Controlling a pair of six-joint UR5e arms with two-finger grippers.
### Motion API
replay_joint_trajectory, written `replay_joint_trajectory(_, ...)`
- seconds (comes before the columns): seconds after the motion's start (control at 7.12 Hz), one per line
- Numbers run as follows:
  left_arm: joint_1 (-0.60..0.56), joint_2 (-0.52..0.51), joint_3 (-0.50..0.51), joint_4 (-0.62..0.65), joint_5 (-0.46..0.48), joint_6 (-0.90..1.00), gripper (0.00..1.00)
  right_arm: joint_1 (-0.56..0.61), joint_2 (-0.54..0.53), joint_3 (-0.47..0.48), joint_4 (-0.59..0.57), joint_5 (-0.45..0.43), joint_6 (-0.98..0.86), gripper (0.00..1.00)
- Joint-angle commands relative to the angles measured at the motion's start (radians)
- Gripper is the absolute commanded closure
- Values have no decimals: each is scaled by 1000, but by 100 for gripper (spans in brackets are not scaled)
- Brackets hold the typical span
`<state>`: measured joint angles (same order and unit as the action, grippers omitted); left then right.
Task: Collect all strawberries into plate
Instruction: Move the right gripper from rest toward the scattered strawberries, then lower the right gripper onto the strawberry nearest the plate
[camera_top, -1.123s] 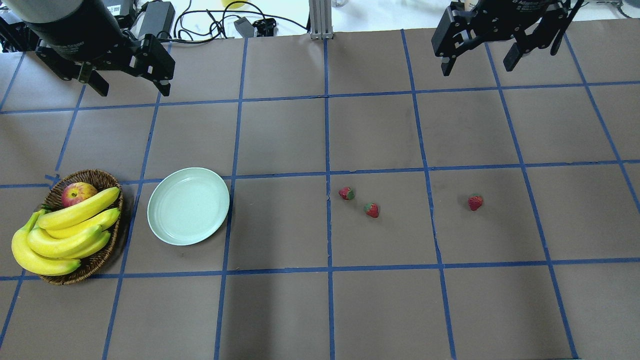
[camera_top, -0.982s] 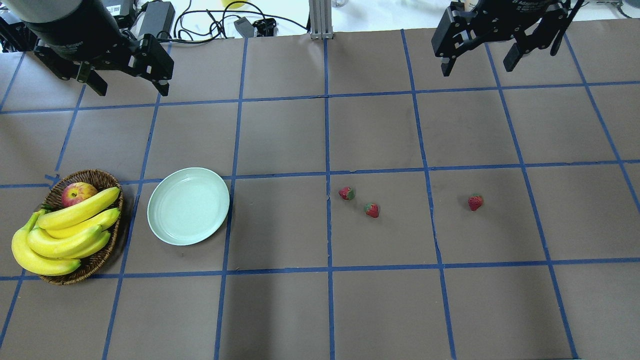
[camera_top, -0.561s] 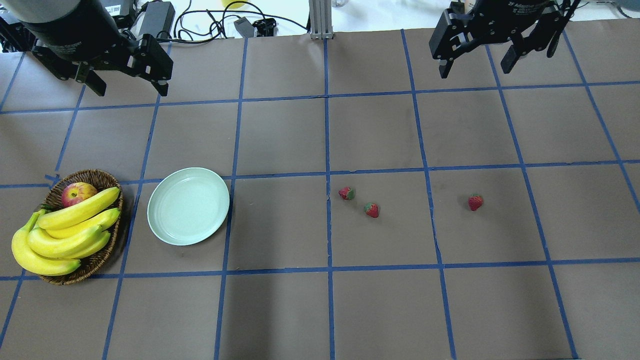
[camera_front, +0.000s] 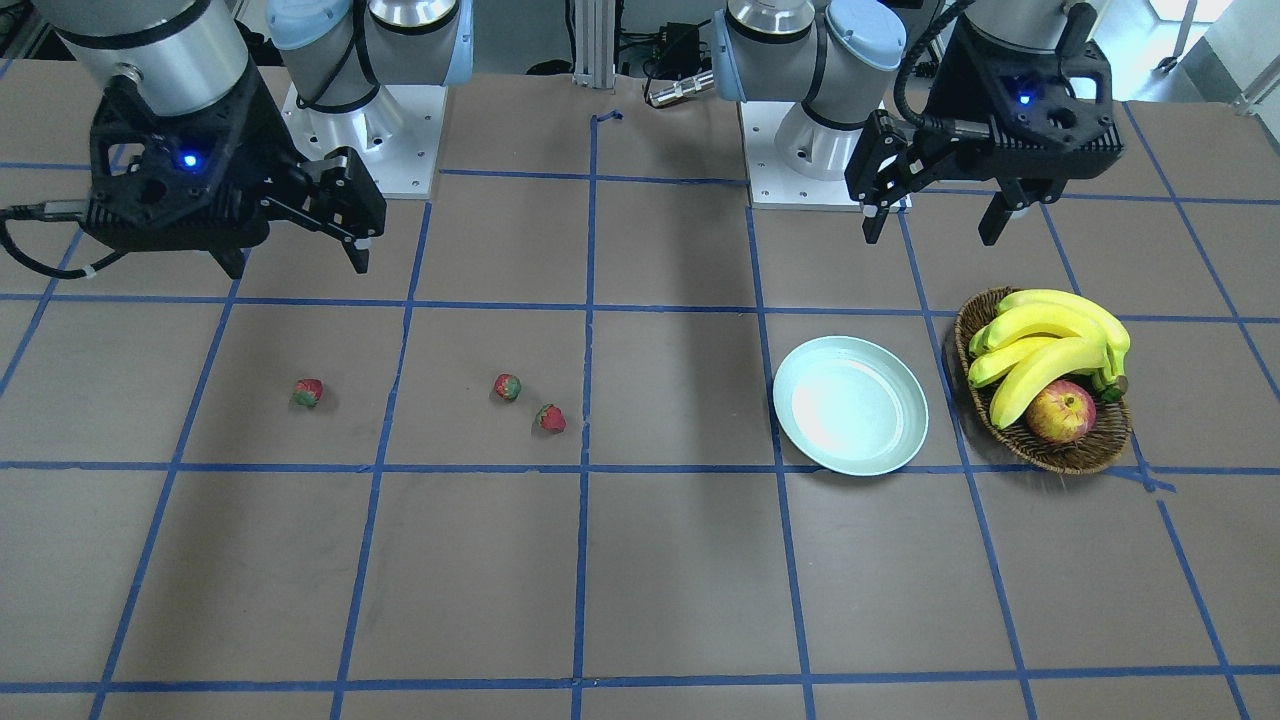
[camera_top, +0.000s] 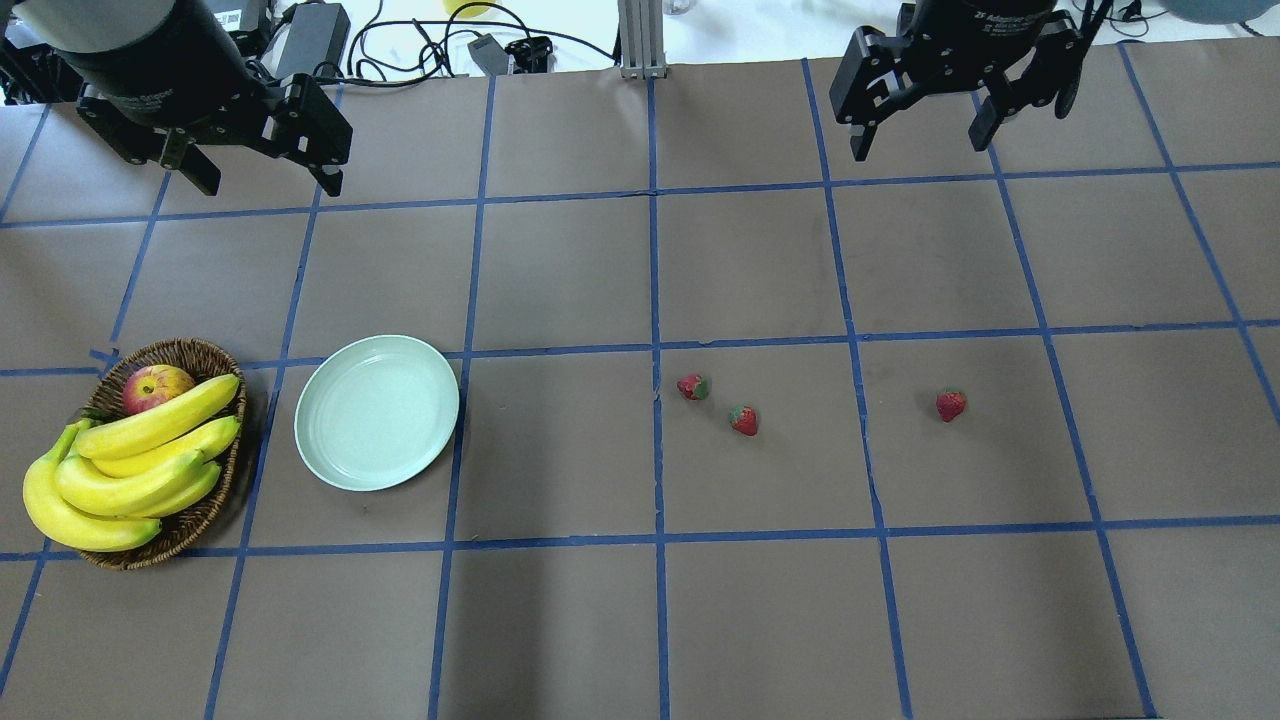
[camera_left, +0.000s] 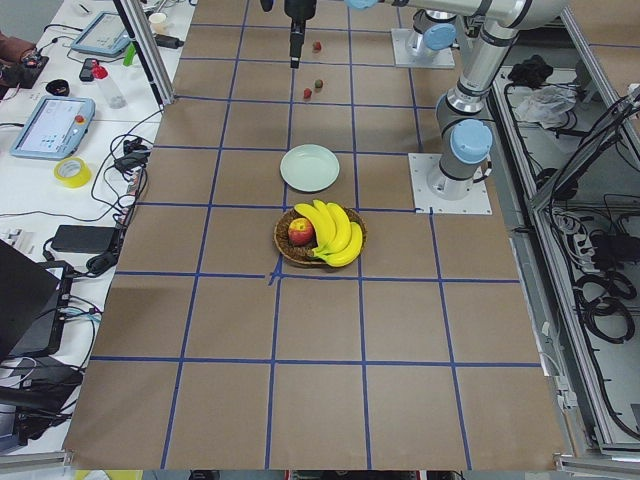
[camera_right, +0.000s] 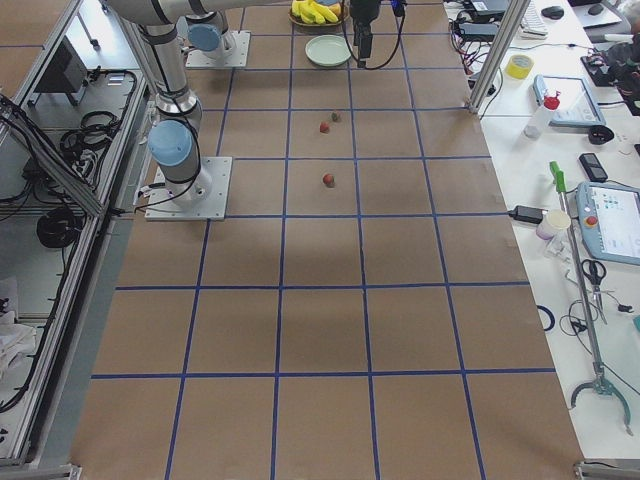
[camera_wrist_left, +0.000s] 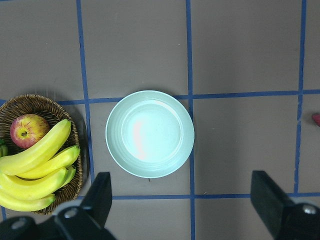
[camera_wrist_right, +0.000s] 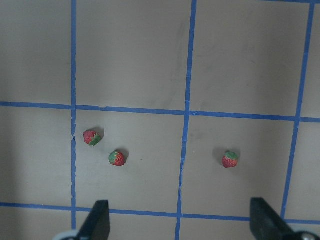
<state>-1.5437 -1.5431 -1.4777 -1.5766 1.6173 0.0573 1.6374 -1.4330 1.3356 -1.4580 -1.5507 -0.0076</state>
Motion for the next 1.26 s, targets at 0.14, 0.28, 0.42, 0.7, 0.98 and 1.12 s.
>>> replay_joint_trajectory(0.14,-1,3,-6,1,0,3,0,178,167,98,-219,-6,171,0)
replay_joint_trajectory(0.28,-1,3,-9,0,0,3,0,205,193,196,-371,0,190,0)
replay_joint_trajectory(0.42,-1,0,-13,1,-2,1,0,235,213,300,-489,1,214,1)
replay_joint_trajectory(0.7,-1,3,-15,1,-2,1,0,274,270,451,-706,0,264,4)
replay_joint_trajectory(0.98,-1,5,-15,1,-2,1,0,274,313,462,-758,0,264,15)
replay_joint_trajectory(1.12,-1,5,-15,1,-2,1,0,274,316,484,-765,1,264,23)
